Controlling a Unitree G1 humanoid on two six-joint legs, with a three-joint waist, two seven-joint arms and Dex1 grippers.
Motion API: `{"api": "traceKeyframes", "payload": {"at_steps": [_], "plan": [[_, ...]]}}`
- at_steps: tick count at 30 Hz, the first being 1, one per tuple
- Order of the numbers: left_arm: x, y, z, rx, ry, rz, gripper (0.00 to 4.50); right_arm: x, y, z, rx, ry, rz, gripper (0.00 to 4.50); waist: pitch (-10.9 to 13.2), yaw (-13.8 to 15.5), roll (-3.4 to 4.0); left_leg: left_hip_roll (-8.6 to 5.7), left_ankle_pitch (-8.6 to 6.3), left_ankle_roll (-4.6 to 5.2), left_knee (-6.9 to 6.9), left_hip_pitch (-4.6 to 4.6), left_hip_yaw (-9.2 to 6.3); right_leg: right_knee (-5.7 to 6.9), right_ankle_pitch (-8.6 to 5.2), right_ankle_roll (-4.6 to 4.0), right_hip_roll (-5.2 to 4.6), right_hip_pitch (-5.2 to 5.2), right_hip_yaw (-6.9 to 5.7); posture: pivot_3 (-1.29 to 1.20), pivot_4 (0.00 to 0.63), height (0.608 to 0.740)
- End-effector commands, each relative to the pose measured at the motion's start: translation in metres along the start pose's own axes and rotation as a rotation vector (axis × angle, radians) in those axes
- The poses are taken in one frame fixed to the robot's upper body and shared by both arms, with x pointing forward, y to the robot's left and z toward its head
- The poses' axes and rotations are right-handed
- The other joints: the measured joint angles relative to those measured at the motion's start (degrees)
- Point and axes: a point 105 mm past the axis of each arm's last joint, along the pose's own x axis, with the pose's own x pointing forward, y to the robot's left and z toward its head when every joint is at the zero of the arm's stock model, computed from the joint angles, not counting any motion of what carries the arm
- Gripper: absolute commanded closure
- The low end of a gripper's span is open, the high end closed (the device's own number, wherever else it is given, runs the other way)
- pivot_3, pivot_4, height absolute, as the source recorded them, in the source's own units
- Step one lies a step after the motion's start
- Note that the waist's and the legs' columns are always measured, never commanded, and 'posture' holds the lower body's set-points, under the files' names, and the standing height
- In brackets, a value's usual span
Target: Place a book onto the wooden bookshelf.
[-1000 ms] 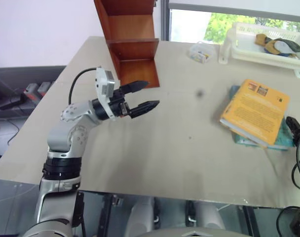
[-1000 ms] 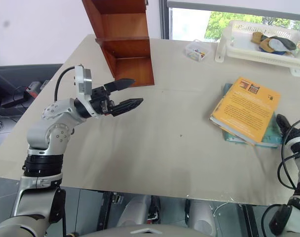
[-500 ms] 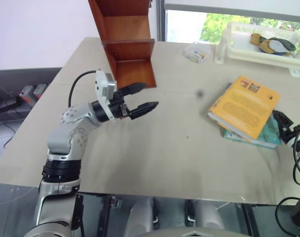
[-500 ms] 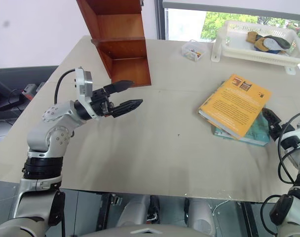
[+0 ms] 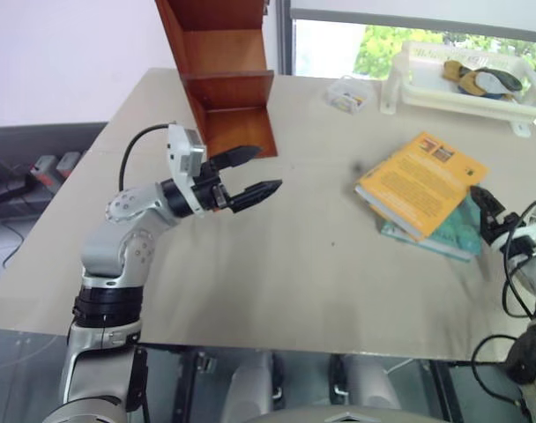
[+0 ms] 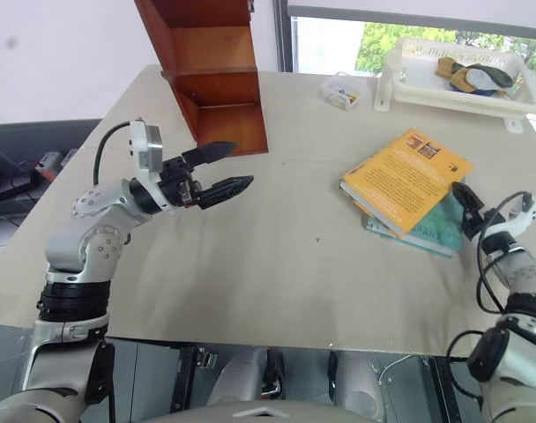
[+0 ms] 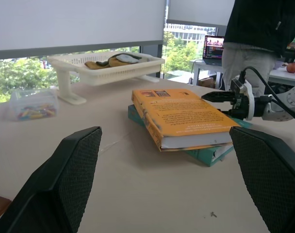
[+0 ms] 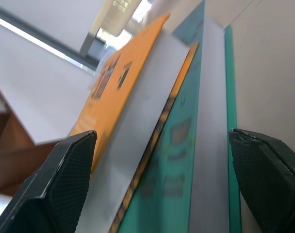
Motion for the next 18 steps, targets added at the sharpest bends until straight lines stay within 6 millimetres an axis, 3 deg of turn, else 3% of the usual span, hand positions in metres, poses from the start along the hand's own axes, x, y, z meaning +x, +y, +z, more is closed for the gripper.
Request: {"api": "traceKeyframes", "payload": {"at_steps": [1,10,18], "plan": [[-0.001,-0.002,0.015,0.059,-0.027,-0.008,0.02,0.007,-0.002,0.001,0.044,-0.042,-0.023,0.0,0.0,0.0,0.0,-0.02,0.0,0.0,0.01,0.0,0.01,0.0,0.03,0.0,-0.02,0.0,0.01,0.0,0.15,0.712],[0.001,-0.002,0.015,0.059,-0.028,-0.014,0.02,0.022,-0.003,0.007,0.029,-0.076,-0.07,0.0,0.0,-0.4,0.0,-0.02,0.0,0.01,0.0,-0.02,0.03,-0.02,0.06,-0.05,0.0,-0.01,0.03,0.0,0.15,0.712],[0.0,-0.003,0.016,0.065,-0.029,-0.011,0.02,0.034,0.009,-0.003,-0.025,0.018,-0.019,0.0,0.0,-0.7,0.01,-0.02,0.0,0.01,0.0,-0.01,0.04,-0.02,0.06,-0.05,-0.01,-0.01,0.04,0.0,0.15,0.712]]}}
